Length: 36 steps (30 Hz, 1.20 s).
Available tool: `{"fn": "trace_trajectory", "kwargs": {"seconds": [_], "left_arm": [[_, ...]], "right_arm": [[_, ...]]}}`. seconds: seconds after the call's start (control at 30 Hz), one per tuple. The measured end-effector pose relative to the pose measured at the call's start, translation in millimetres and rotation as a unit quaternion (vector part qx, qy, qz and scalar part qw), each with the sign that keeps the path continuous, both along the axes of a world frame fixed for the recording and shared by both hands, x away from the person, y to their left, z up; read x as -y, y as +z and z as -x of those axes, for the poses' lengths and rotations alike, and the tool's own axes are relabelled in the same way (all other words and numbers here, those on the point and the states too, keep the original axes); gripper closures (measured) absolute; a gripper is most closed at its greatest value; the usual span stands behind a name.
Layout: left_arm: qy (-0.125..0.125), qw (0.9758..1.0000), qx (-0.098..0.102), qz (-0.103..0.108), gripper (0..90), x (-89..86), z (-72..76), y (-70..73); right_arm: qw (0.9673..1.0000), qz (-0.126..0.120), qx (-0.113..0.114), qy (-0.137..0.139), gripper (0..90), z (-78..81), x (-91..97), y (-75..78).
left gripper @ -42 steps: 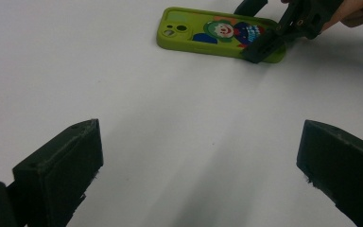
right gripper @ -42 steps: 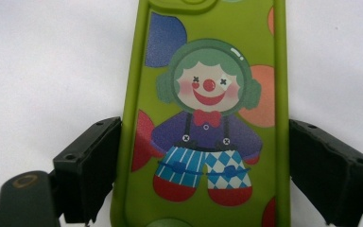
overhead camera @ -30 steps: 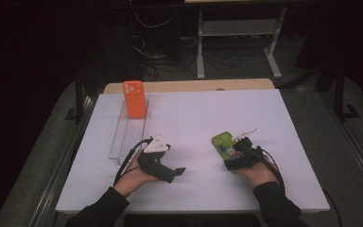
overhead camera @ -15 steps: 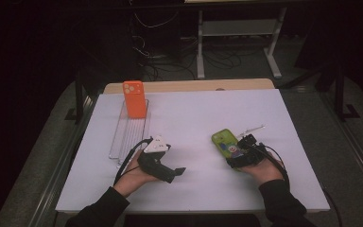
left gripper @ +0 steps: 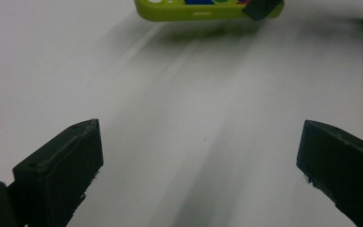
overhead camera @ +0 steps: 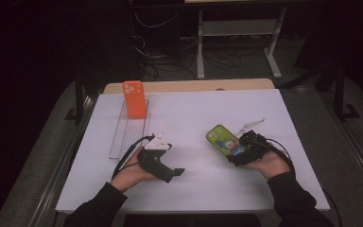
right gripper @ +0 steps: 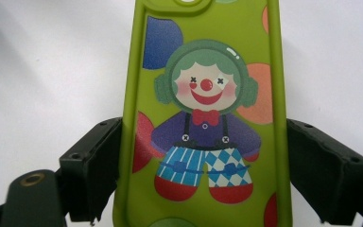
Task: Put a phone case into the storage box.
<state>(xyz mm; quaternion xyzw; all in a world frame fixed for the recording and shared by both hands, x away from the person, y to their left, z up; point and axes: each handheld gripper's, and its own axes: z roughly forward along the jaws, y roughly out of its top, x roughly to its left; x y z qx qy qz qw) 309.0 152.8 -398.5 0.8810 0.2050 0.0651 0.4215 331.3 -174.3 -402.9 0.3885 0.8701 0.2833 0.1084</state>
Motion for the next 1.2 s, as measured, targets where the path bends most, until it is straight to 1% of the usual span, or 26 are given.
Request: {"fn": "trace_trajectory", "kwargs": {"seconds": [0.03,0.07,0.17,0.2,0.23,0.27,0.33,0.4,0.43,0.47,0.5,0.57,0.67,0.7,0.73,0.77,0.8,0.87,0.9,0.93,0.97,1.0,1.03,1.1,1.13,1.2], "left_arm": [[-0.004,1.0000,0.002,0.002,0.6,0.8,-1.0,1.5],[-0.004,1.0000,0.003,0.000,0.5,0.8,-1.7,2.9],[-0.012,0.9999,0.005,-0.003,0.6,1.1,-6.8,8.4],[-0.016,0.9998,0.012,-0.008,0.6,1.4,-8.5,10.3],[-0.020,0.9996,0.018,-0.011,0.6,1.9,-9.3,12.4],[-0.022,0.9995,0.022,-0.010,0.6,2.5,-9.9,13.7],[-0.033,0.9990,0.027,-0.013,0.6,3.6,-12.7,17.8],[-0.042,0.9986,0.029,-0.014,0.6,4.5,-14.7,21.4],[-0.047,0.9982,0.035,-0.014,0.5,5.1,-16.2,24.0],[-0.048,0.9981,0.037,-0.013,0.6,5.4,-16.8,25.7],[-0.055,0.9977,0.038,-0.013,0.6,5.5,-18.7,28.5],[-0.063,0.9972,0.038,-0.016,0.6,5.2,-20.1,33.1],[-0.080,0.9957,0.043,-0.019,0.6,5.1,-22.4,39.7],[-0.086,0.9951,0.045,-0.021,0.6,4.9,-23.3,41.8],[-0.090,0.9947,0.044,-0.020,0.6,5.1,-23.9,43.4],[-0.098,0.9939,0.045,-0.022,0.6,5.3,-24.9,44.7],[-0.104,0.9932,0.046,-0.023,0.6,5.7,-25.1,45.9],[-0.115,0.9919,0.046,-0.026,0.6,7.1,-25.9,47.3],[-0.119,0.9914,0.047,-0.027,0.6,7.8,-26.2,47.3],[-0.124,0.9908,0.047,-0.027,0.5,8.6,-26.4,47.3],[-0.132,0.9897,0.046,-0.032,0.6,9.3,-26.8,47.6],[-0.134,0.9893,0.048,-0.034,0.6,9.8,-26.7,47.7],[-0.140,0.9883,0.049,-0.035,0.5,10.3,-26.9,47.4],[-0.152,0.9868,0.044,-0.034,0.5,11.4,-27.0,46.5],[-0.159,0.9854,0.047,-0.039,0.5,12.0,-27.5,45.9],[-0.162,0.9848,0.043,-0.044,0.5,12.9,-28.0,44.7]], "right_arm": [[1.0000,0.002,-0.002,0.007,15.3,-1.2,0.0,0.9],[0.9999,0.002,0.000,0.014,15.4,-2.6,0.2,2.2],[0.9992,0.005,0.011,0.039,15.3,-6.2,0.9,4.1],[0.9986,0.006,0.016,0.050,15.3,-7.1,0.6,5.1],[0.9985,0.004,0.014,0.052,15.3,-7.3,-0.1,6.3],[0.9978,0.004,0.021,0.064,15.3,-8.6,-0.4,6.5],[0.9970,0.000,0.014,0.077,15.3,-8.8,-2.7,7.8],[0.9952,-0.003,0.014,0.097,15.3,-9.0,-6.8,8.8],[0.9946,-0.006,0.014,0.103,15.3,-9.0,-8.5,8.9],[0.9930,-0.001,0.016,0.117,15.3,-9.3,-10.8,9.6],[0.9920,0.001,0.019,0.125,15.3,-9.5,-12.3,9.6],[0.9878,0.007,0.029,0.153,15.3,-9.8,-16.7,9.7],[0.9830,0.015,0.033,0.180,15.3,-9.3,-23.4,10.2],[0.9812,0.013,0.039,0.189,15.3,-8.8,-26.5,10.2],[0.9799,0.013,0.040,0.195,15.3,-8.3,-28.7,10.7],[0.9772,0.015,0.043,0.207,15.2,-8.6,-30.7,11.0],[0.9755,0.013,0.044,0.215,15.3,-8.1,-33.3,11.2],[0.9697,0.018,0.049,0.239,15.3,-8.1,-38.4,12.1],[0.9680,0.017,0.048,0.246,15.3,-7.0,-41.4,12.9],[0.9653,0.016,0.052,0.256,15.3,-7.3,-43.2,13.2],[0.9630,0.014,0.049,0.265,15.3,-7.0,-45.7,13.8],[0.9598,0.010,0.047,0.277,15.2,-7.3,-48.9,14.0],[0.9583,0.009,0.046,0.282,15.3,-7.2,-50.8,13.9],[0.9559,0.010,0.040,0.291,15.2,-7.1,-56.2,13.9],[0.9540,0.010,0.040,0.297,15.3,-7.6,-57.5,13.7],[0.9509,0.011,0.037,0.307,15.2,-7.6,-62.0,13.6]]}}
